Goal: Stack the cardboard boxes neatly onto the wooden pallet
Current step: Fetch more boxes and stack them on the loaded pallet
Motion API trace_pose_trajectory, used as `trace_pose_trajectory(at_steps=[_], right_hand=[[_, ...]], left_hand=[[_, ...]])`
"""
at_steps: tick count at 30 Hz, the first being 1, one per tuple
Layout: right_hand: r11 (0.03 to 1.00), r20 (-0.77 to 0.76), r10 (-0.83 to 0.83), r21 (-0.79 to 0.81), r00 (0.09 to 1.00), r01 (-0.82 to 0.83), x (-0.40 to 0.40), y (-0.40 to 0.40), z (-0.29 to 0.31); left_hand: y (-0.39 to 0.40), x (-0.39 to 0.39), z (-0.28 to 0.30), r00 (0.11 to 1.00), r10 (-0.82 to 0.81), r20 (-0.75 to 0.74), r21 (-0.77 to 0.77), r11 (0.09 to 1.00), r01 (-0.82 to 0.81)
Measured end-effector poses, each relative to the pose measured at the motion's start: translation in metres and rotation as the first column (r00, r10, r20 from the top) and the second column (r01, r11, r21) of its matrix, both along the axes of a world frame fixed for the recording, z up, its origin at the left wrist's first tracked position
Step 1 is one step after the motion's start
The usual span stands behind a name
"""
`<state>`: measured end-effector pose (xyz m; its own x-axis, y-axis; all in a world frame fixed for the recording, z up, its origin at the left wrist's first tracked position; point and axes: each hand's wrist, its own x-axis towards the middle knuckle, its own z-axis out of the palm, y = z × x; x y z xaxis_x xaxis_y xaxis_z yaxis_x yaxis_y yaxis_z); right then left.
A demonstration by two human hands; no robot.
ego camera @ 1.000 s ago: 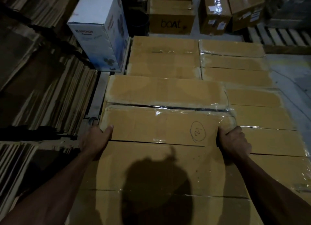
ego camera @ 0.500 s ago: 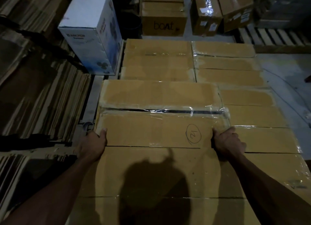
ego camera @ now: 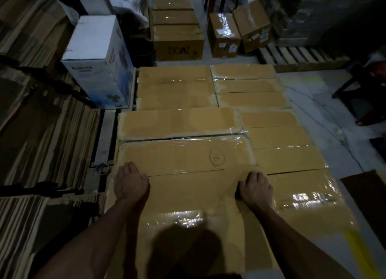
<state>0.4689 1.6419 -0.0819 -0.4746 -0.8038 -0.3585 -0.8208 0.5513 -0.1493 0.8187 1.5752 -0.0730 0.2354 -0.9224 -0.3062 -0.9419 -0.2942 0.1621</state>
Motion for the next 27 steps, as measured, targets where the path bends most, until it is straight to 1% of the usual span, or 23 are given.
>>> trace_pose_trajectory(at_steps=[2, 6, 8, 11, 14, 19, 24, 27], right_hand=[[1.000, 0.022, -0.026, 0.014, 0.999, 0.026, 0.008, 0.033, 0.006], [0.997, 0.057, -0.067, 0.041, 0.996, 0.065, 0.019, 0.090, 0.019], [0.994, 0.087, -0.101, 0.055, 0.991, 0.097, 0.022, 0.115, 0.023], [0.989, 0.141, -0.144, 0.030, 0.979, 0.141, 0.019, 0.141, 0.023], [0.984, 0.158, -0.174, -0.016, 0.972, 0.178, 0.007, 0.158, 0.024], [0.968, 0.198, -0.232, -0.047, 0.952, 0.246, -0.033, 0.181, 0.033], [0.961, 0.204, -0.248, -0.068, 0.947, 0.266, -0.099, 0.218, 0.031], [0.965, 0.205, -0.225, -0.087, 0.953, 0.247, -0.150, 0.239, 0.031]], left_hand=[[0.020, -0.019, 0.012, 0.997, -0.070, -0.015, 0.043, 0.997, 0.070], [0.062, -0.058, 0.030, 0.959, -0.272, -0.084, 0.002, 0.962, 0.273], [0.086, -0.078, 0.039, 0.927, -0.352, -0.129, -0.020, 0.936, 0.352], [0.112, -0.105, 0.049, 0.868, -0.463, -0.177, -0.053, 0.885, 0.462], [0.129, -0.130, 0.053, 0.794, -0.583, -0.170, -0.060, 0.811, 0.582], [0.141, -0.180, 0.056, 0.712, -0.685, -0.155, -0.064, 0.726, 0.685], [0.166, -0.259, 0.055, 0.647, -0.749, -0.146, -0.105, 0.662, 0.742], [0.186, -0.322, 0.054, 0.639, -0.753, -0.157, -0.102, 0.656, 0.748]])
